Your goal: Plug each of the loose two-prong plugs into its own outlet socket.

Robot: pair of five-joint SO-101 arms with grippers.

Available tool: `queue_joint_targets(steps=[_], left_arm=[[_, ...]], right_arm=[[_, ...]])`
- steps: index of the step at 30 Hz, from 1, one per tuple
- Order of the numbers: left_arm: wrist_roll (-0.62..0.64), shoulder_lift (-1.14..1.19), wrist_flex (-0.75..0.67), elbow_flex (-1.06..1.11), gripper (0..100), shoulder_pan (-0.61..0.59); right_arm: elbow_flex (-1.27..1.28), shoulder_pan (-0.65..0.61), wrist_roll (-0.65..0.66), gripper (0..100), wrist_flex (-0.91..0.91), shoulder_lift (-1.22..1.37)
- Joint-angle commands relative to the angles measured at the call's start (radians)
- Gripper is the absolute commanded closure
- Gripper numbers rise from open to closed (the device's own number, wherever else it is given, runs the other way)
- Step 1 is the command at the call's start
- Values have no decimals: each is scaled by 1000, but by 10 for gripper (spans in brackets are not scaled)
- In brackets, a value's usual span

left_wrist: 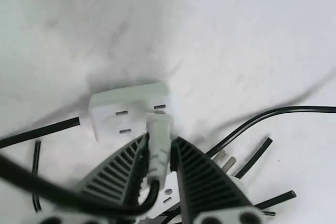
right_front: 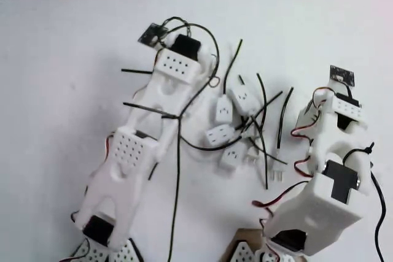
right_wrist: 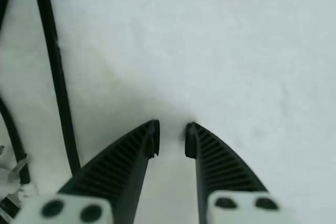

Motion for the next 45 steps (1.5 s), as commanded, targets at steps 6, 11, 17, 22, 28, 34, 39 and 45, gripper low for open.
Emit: queue_joint_targets(steps=[6,11,17,22,28,34,39,45], left_arm=[[9,-7,-6,-32,976,-41],[14,5,-8,-31,976,-7],[38,99,-8,-41,976,-12],[41,105,15,-43,976,2],[-37,105,89,-31,976,-13],[-181,99,89,20,975,-21],[-376,64,84,34,960,-25],[-555,-58,87,43,750,-5]], right_arm=[[-21,-8,-5,897,2,13],[-21,-8,-5,897,2,13],[-21,-8,-5,897,2,13],[-21,-8,-5,897,2,13],[-21,-8,-5,897,1,13],[-23,-8,-5,897,1,13],[-23,-8,-5,897,-10,13],[-23,-8,-5,896,-10,13]])
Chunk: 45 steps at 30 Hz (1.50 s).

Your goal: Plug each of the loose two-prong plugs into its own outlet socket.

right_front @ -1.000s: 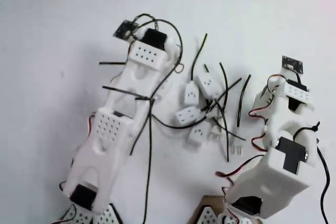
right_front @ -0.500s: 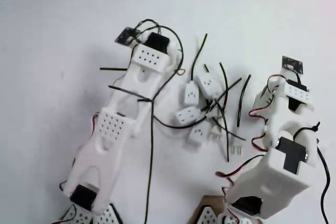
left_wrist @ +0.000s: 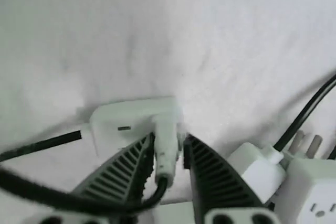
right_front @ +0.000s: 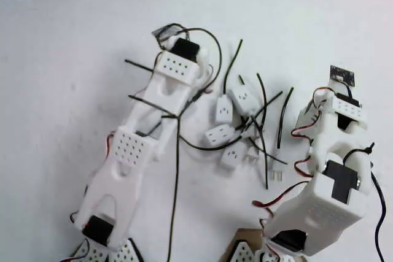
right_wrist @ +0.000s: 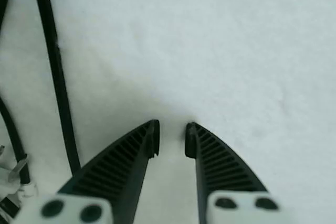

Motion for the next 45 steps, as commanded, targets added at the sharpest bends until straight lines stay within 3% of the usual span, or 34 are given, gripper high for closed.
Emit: queue_joint_targets(steps=[1,6,10,15,20,24,27,37,45], left_arm=[[-103,-125,11,2,710,7],[-265,-197,11,2,617,-5],[-577,-208,9,2,617,-30],[-1069,-203,9,25,617,-31],[-1318,-179,6,126,710,-31],[-1421,-128,6,146,818,-31],[-1464,-79,-15,146,829,-62],[-1471,-24,-35,144,835,-128],[-1473,-25,-127,87,915,-127]], right_arm=[[-21,-10,-5,896,-10,10],[-21,-10,-5,896,-12,10],[-21,-8,-5,896,-12,10],[-20,-8,-5,896,-12,10],[-20,-5,-5,896,-12,10],[-20,-5,-5,896,-12,10],[-20,-5,-5,896,-12,10],[-20,-5,-5,896,-12,10],[-20,-5,-5,896,-12,10]])
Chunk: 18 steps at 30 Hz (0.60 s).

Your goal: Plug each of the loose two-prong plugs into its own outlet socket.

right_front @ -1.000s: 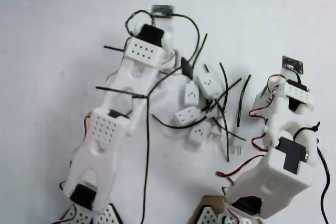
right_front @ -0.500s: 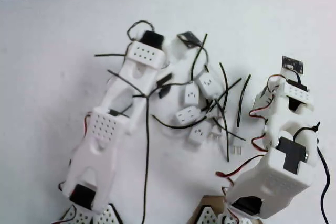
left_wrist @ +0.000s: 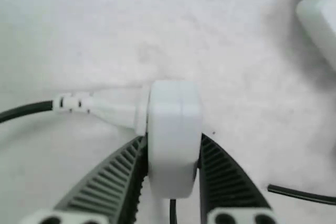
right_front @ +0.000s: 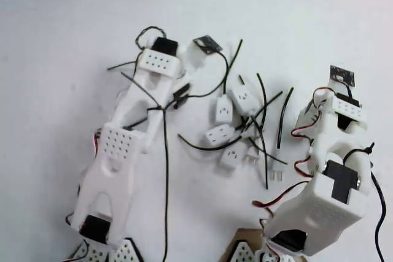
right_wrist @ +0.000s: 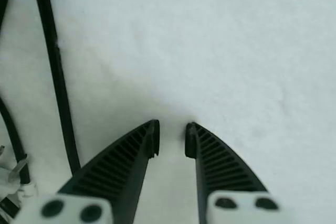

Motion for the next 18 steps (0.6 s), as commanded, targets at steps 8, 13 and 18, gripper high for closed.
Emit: queue_joint_targets(steps=[8,13,18], left_arm=[[-8,-13,-180,-319,922,-7],[-8,-18,-325,-344,941,-54],[-8,-13,-359,-405,942,-176]], right_arm=[[-20,-5,-5,896,-12,10],[-20,-5,-5,896,-12,10],[-20,-5,-5,896,-12,10]])
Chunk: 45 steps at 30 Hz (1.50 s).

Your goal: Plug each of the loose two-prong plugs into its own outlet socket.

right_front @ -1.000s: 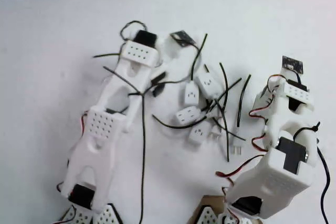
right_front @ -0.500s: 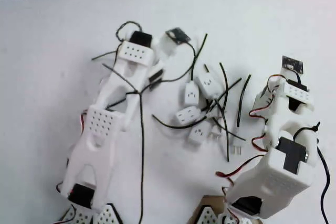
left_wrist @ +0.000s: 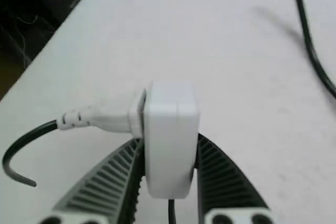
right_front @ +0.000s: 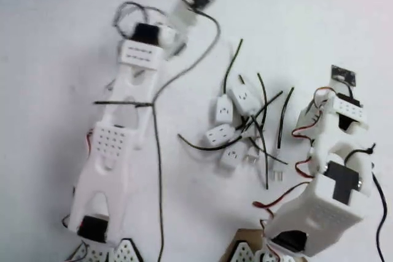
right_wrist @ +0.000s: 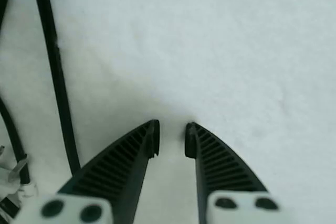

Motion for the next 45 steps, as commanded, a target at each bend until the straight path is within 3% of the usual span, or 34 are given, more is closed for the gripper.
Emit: queue_joint_targets(steps=[1,10,15,17,23,33,40,45], left_arm=[[-8,-13,-40,-104,942,-102],[-14,70,-428,-124,943,-197],[-284,219,-540,-130,939,-171],[-341,252,-516,-135,924,-165],[-290,226,-400,-135,776,-170],[-265,96,-296,-135,766,-191],[-265,-124,58,-135,766,-229],[-265,-263,347,-135,766,-183]], right_arm=[[-20,-5,-5,896,-12,10],[-20,-5,-5,896,-12,10],[-20,-4,-6,896,-12,10],[-20,-4,-8,896,-12,10],[-20,-4,-5,894,-12,10],[-20,-4,-6,786,-12,10],[-20,-4,-8,786,-12,10],[-20,-4,-11,786,-13,10]])
